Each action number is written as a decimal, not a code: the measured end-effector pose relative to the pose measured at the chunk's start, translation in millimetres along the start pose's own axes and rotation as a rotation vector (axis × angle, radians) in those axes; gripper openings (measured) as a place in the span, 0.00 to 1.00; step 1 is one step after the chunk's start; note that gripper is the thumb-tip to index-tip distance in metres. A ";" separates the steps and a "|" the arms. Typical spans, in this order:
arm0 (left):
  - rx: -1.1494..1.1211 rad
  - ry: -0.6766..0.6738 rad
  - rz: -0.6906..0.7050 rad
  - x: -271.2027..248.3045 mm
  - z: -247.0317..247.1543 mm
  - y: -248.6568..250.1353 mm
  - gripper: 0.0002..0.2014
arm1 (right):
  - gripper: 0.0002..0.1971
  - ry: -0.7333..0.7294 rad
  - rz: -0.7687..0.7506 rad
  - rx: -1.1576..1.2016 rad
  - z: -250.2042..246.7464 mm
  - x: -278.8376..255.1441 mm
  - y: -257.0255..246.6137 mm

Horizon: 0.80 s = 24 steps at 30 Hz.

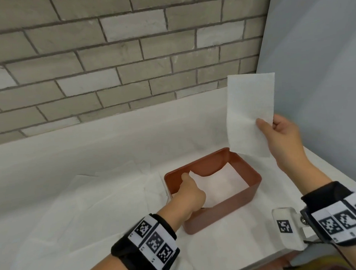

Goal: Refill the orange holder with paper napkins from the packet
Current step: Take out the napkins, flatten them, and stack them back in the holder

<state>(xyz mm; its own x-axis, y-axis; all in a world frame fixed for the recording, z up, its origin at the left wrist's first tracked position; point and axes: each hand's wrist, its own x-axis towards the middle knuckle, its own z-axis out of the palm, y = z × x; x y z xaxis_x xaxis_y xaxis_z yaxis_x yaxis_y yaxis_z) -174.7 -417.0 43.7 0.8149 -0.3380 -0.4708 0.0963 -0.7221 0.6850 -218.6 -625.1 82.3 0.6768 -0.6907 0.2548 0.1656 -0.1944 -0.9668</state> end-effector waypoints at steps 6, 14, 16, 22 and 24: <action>0.181 -0.049 -0.013 -2.6 -3.2 -1.3 0.41 | 0.10 -0.244 -0.236 -0.183 12.6 -21.1 8.5; 0.215 0.455 0.465 -16.9 -31.7 -31.9 0.19 | 0.15 -0.698 -0.718 -0.785 28.0 -41.7 35.1; 0.193 0.563 0.463 -13.1 -44.0 -42.8 0.20 | 0.15 -0.807 -0.732 -0.885 36.5 -45.1 36.8; 0.130 0.382 0.312 9.5 -44.4 -62.0 0.21 | 0.16 -1.064 -0.546 -1.087 54.2 -37.9 38.2; 0.131 0.402 0.339 11.0 -40.5 -64.3 0.21 | 0.17 -1.108 -0.509 -1.146 60.1 -36.1 41.0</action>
<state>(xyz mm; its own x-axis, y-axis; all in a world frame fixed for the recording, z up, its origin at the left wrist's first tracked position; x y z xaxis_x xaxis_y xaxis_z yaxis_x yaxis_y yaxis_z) -148.7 -349.8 17.0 0.9450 -0.3255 0.0320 -0.2608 -0.6907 0.6745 -193.2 -566.3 32.5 0.9505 0.2942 -0.1003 0.2769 -0.9481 -0.1563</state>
